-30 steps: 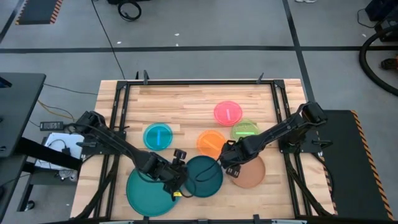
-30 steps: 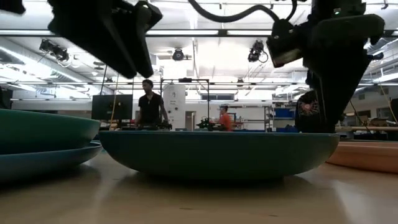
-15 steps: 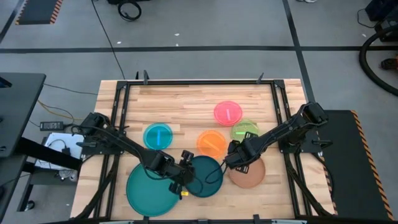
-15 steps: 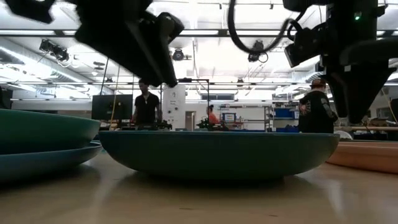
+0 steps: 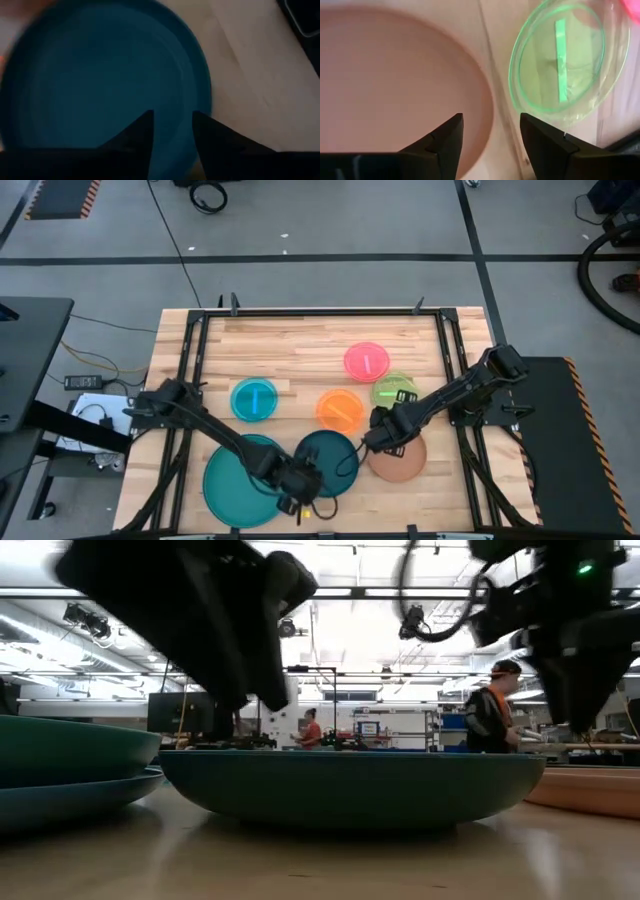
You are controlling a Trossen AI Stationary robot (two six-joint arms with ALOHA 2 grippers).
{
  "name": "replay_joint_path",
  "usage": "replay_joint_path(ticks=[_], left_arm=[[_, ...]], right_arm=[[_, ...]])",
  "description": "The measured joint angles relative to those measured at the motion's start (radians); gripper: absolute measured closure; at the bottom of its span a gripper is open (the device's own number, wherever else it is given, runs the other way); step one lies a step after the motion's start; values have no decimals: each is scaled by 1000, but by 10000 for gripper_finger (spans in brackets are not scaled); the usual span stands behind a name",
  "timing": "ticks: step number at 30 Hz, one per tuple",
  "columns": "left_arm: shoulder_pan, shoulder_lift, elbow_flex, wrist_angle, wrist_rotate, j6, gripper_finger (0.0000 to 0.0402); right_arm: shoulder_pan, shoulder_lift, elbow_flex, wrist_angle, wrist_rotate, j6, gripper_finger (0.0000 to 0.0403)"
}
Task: Stack plastic plates
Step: Stack the dark green plate on top of the green plate
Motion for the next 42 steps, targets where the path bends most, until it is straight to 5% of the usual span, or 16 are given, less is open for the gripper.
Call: replay_joint_path(ticks=[16,42], left_arm=[[-65,86,172,-55,-35,-72,260],[-94,187,171,-134,-105,-19,260]], right_arm=[[237,-21,0,-8,57,195,204],[285,-20,0,101,113,205,204]])
